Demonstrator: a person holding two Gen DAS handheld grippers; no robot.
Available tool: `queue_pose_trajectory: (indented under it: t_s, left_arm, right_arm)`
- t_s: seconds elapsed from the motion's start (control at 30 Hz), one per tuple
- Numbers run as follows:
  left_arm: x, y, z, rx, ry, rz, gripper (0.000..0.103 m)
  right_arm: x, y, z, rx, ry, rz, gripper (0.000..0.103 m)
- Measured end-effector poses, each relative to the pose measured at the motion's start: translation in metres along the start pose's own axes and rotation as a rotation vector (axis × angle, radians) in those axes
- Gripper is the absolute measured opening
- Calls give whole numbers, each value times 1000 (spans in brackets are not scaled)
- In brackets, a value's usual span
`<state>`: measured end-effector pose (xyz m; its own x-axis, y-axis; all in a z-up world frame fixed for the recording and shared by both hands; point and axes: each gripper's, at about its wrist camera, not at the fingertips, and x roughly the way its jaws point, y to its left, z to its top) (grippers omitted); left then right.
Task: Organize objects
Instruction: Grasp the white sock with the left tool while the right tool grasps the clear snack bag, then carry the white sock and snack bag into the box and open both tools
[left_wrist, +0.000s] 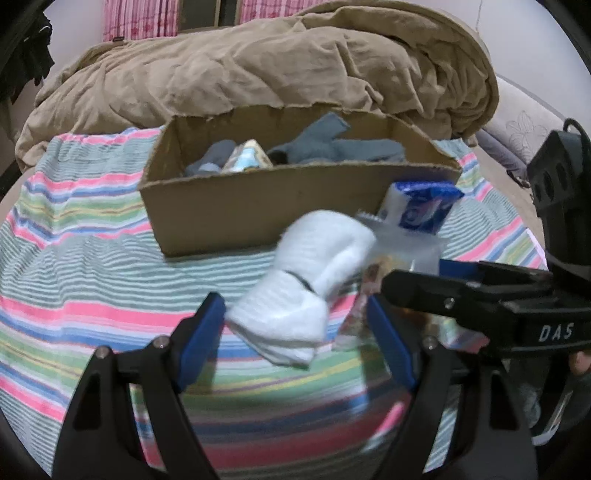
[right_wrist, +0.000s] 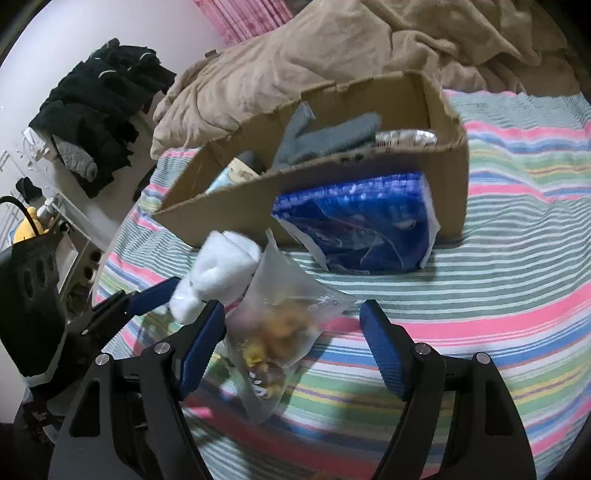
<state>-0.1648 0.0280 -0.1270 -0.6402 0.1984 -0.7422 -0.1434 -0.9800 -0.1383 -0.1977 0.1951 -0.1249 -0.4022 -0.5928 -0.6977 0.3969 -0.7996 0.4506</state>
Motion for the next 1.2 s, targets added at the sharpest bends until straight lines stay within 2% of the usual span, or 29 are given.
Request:
queue_pose_trajectory:
  t_s: [0.03,0.1,0.13,0.17,0.2,0.37,0.8,1.0,1.2]
  left_arm:
    - [1,1,-1,-4,-3,-3,79]
    - [3,1,-2,3,-7,12,70]
    - [5,0,-2,12,-4,28,64]
    - [6,-1,-2,15,-1,36,58]
    - [7,-1,-2,16,-1,40,58]
    - [3,-3,-2,20,-8,31,46]
    - [-32,-5,3,-16,-43,-8,43]
    - [-44,4,2,-72,-38,-25,43]
    - [-68,8,8,-94,-76,-34,43]
  right_arm:
    - [1,-1,-1,4,-1,5,79]
    - [-1,-3,-2,7,-9,14,77]
    - [-2,-5,-3,10,-14,22,70]
    - [-3,-6,-3,13,-14,35,59]
    - [-4,-8,-4,18,-12,53,56]
    - [-12,-11,-8,26,-24,53,52]
    - [-49,-18,-17,50,-69,25,51]
    - [-67,-9,-14,46,-106,30,51]
    - [-81,5,-10,29,-130,19,51]
